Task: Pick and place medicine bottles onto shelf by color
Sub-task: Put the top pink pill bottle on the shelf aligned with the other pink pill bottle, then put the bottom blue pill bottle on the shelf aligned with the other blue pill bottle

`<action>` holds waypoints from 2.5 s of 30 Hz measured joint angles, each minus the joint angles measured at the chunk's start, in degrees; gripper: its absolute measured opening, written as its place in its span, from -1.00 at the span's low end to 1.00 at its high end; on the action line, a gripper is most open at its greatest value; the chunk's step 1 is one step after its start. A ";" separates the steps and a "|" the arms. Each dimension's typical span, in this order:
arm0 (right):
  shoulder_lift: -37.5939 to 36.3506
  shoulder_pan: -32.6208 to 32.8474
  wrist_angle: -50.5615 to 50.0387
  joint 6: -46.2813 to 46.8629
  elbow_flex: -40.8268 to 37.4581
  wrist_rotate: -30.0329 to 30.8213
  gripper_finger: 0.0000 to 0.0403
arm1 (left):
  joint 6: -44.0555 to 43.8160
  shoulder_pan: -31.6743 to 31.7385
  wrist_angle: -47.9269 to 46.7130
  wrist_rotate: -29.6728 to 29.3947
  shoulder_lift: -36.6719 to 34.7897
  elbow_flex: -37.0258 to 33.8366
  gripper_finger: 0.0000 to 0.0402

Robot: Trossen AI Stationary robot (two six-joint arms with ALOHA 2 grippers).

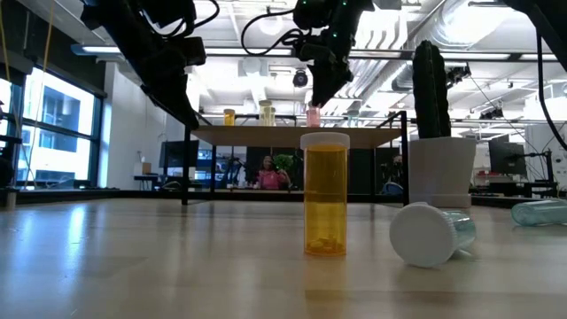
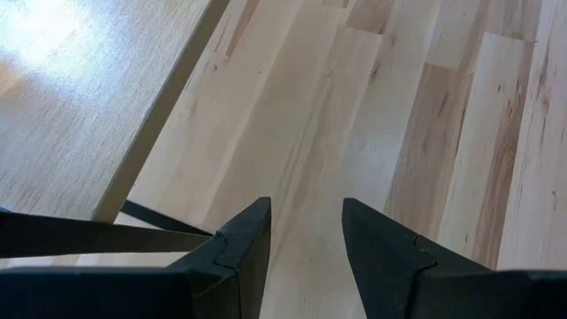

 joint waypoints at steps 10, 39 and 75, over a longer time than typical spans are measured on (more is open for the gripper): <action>0.00 1.66 -0.93 0.44 0.00 0.02 -0.27 | -0.50 0.00 -0.02 0.00 0.00 0.00 -0.35; -11.04 9.75 -9.67 3.61 0.00 5.60 -0.27 | -13.17 -0.79 -10.72 4.23 0.02 0.00 -0.34; -32.62 31.27 9.12 26.51 -52.32 6.42 -0.27 | -14.70 -14.73 0.29 3.91 0.04 0.00 -0.35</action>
